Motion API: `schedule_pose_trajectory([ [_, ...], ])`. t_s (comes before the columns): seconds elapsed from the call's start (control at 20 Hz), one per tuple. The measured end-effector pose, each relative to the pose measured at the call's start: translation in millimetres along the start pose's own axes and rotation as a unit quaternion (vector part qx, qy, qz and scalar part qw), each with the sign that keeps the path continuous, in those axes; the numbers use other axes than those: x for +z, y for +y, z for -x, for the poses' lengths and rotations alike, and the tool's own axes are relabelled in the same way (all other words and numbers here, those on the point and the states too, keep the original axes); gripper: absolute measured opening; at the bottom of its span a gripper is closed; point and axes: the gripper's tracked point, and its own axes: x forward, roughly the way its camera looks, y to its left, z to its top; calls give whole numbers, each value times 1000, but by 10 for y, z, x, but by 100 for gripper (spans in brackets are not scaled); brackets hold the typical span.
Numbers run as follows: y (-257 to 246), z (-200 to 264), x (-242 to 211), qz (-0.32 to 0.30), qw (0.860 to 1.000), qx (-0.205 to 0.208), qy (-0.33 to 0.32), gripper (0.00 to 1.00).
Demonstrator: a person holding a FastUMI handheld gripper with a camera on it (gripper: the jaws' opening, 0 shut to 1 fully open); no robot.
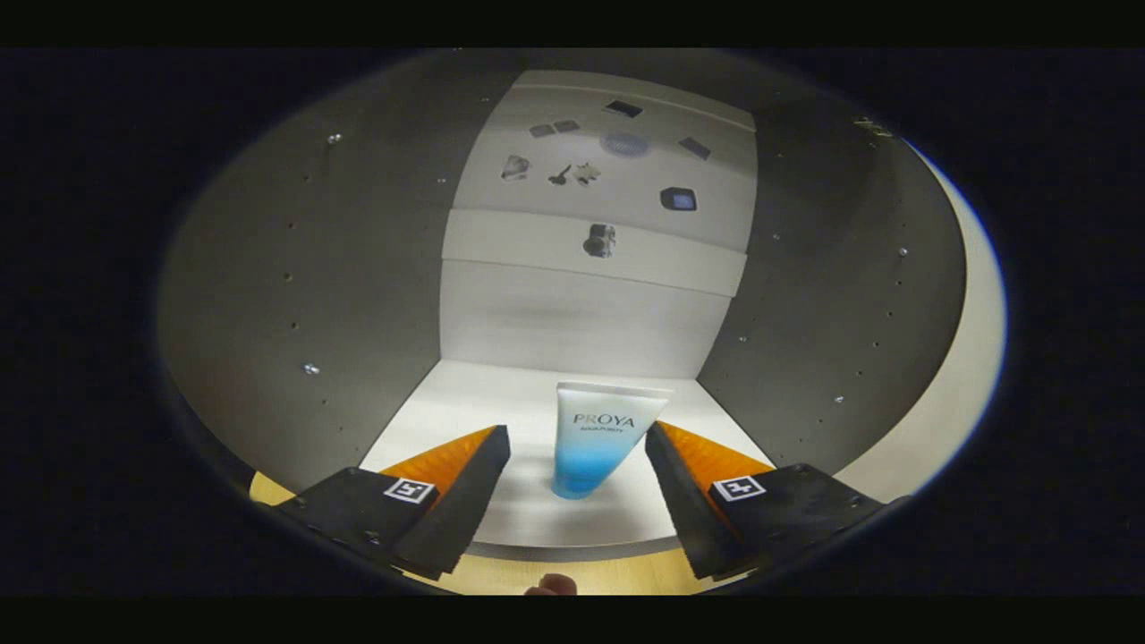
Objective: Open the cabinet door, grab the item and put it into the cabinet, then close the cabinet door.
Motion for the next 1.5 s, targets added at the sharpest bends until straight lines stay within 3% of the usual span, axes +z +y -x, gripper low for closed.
schedule_pose_trajectory([
  [0.3,51,888,547,-10,994,4,-112,97],
  [0.55,-125,2068,850,-10,978,-28,-208,97],
  [0.9,-682,3559,485,-39,965,-99,-240,96],
  [1.15,-1437,4216,-3,-38,955,-212,-205,97],
  [1.5,-2522,4889,-582,-58,917,-353,-174,97],
])
